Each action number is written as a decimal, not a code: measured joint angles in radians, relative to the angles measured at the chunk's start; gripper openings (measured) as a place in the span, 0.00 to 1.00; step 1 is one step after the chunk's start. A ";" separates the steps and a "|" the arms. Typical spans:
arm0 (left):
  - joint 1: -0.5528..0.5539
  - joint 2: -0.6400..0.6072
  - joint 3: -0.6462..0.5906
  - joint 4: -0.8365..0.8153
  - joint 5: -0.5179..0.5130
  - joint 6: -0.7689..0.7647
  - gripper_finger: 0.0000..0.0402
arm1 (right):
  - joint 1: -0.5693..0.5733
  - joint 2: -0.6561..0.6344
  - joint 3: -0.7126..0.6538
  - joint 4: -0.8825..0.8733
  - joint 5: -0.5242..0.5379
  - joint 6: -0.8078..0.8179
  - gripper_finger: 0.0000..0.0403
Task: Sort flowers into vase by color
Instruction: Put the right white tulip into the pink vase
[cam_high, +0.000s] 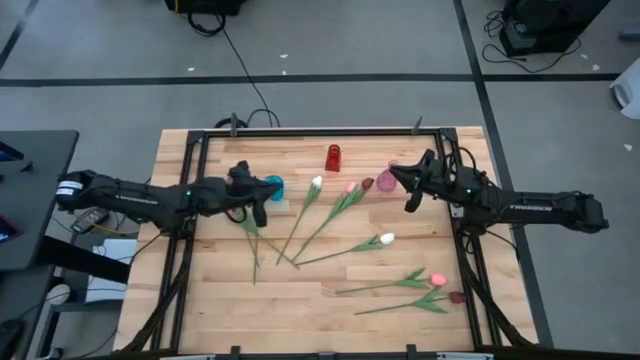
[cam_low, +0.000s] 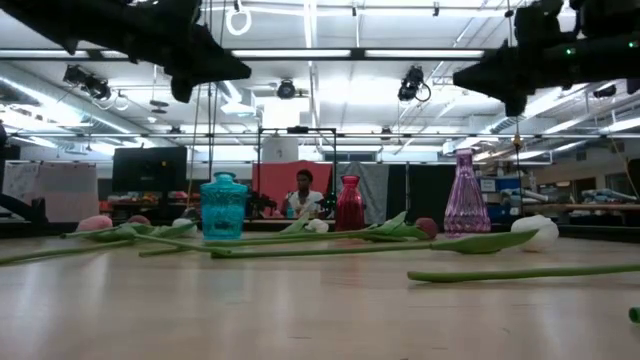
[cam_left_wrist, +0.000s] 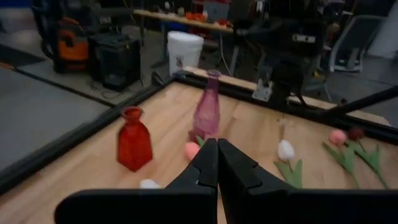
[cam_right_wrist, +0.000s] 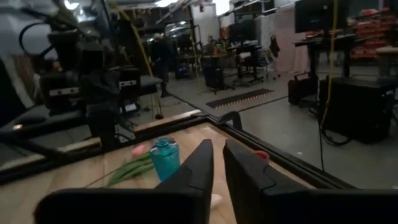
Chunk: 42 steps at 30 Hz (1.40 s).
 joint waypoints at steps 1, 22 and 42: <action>-0.001 0.018 0.015 -0.019 0.000 -0.006 0.03 | 0.002 0.015 0.012 0.000 -0.008 -0.013 0.18; -0.003 0.305 0.212 -0.212 0.001 -0.017 0.27 | -0.031 0.114 0.068 0.082 -0.109 -0.113 0.34; 0.031 0.740 0.613 -0.502 0.091 -0.158 0.27 | -0.065 0.132 0.068 0.143 -0.159 -0.238 0.34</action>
